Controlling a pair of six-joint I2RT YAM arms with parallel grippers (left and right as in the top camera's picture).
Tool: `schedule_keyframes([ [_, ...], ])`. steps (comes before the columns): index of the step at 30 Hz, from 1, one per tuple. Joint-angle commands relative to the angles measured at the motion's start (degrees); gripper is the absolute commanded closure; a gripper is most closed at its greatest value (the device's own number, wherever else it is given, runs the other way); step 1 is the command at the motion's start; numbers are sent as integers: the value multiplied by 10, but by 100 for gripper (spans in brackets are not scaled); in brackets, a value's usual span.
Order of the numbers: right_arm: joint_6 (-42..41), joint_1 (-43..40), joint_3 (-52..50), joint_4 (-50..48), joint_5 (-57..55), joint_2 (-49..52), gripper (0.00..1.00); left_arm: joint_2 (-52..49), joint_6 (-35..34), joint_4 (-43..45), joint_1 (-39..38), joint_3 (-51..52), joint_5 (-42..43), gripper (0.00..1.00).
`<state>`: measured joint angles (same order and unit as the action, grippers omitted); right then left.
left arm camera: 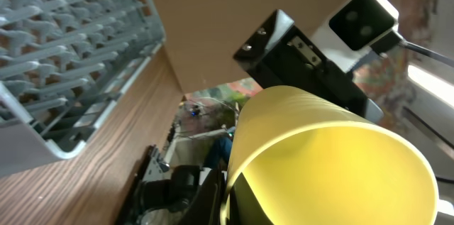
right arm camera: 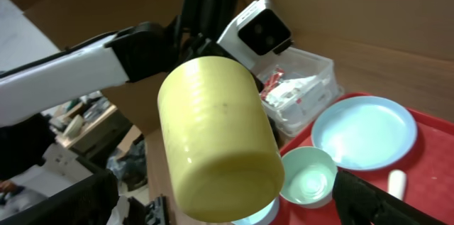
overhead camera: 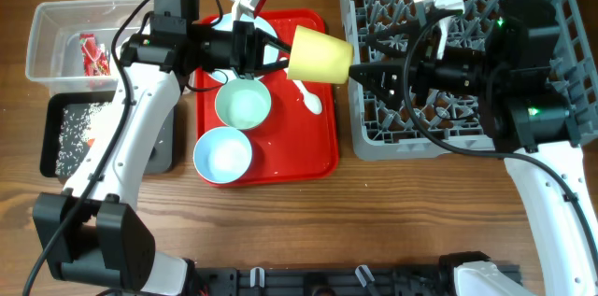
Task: Sort waste into correct bins and load items into the dishwasher rack
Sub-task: 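Take the yellow cup with the right gripper and place it in the rack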
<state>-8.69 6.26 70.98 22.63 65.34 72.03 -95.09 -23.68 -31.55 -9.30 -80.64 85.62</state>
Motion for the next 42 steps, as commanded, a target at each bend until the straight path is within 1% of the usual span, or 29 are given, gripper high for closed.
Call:
schedule_keyframes([
  [1, 15, 0, 9, -3, 59, 11, 2, 7, -9, 10, 1, -7, 47, 96],
  [2, 26, 7, 9, -1, 59, 15, 5, 7, -9, 10, 1, -7, 47, 96],
  [4, 27, 26, 6, -5, 48, 23, 5, 7, -8, 10, 0, -7, 47, 96],
  [7, 24, 60, 6, -40, 46, 41, 16, 7, -8, 10, -9, -7, 46, 96],
  [11, -7, 71, 6, -76, 35, 47, 21, 7, -8, 10, -11, -7, 45, 96],
  [14, -10, 71, 6, -75, 35, 47, 32, 7, -6, 12, -11, -7, 45, 96],
  [15, -17, 71, 6, -75, 35, 47, 41, 7, -6, 12, -11, -7, 45, 96],
  [16, -20, 71, 6, -74, 36, 47, 46, 7, -6, 12, -11, -7, 45, 96],
  [17, -20, 71, 6, -69, 36, 47, 50, 7, -6, 13, -11, -7, 45, 96],
  [18, -20, 71, 6, -67, 35, 47, 52, 7, -6, 14, -11, -7, 45, 96],
  [19, -19, 71, 6, -65, 35, 47, 53, 7, -6, 14, -11, -7, 43, 96],
  [21, -20, 70, 6, -67, 35, 46, 53, 7, -6, 14, -11, -7, 37, 81],
  [22, -29, 67, 6, -68, 35, 46, 53, 7, -6, 14, -11, -7, 36, 76],
  [23, -38, 61, 6, -68, 33, 46, 53, 7, -6, 14, -9, -7, 33, 75],
  [24, -48, 49, 6, -67, 33, 46, 53, 7, -6, 14, -8, -7, 28, 71],
  [27, -61, 7, 6, -65, 38, 46, 53, 7, -6, 14, -5, -7, 9, 65],
  [29, -81, -41, 6, -62, 37, 46, 53, 7, -6, 14, -5, -7, -2, 60],
  [32, -111, -93, 6, -27, 4, 46, 52, 7, -6, 14, -5, -7, -18, 58],
  [35, -109, -127, 6, 27, -38, 46, 51, 7, -5, 13, -5, -7, -37, 56],
  [37, -93, -142, 8, 91, -105, 46, 52, 7, -5, 11, -5, -7, -68, 54],
  [38, -90, -142, 14, 131, -164, 46, 52, 6, 10, 9, -5, -7, -82, 54],
  [39, -71, -141, 37, 205, -266, 46, 52, 6, 40, -4, -5, -7, -137, 54],
  [42, -48, -136, 111, 350, -452, 46, 53, 6, 40, -94, -5, -7, -393, 49],
])
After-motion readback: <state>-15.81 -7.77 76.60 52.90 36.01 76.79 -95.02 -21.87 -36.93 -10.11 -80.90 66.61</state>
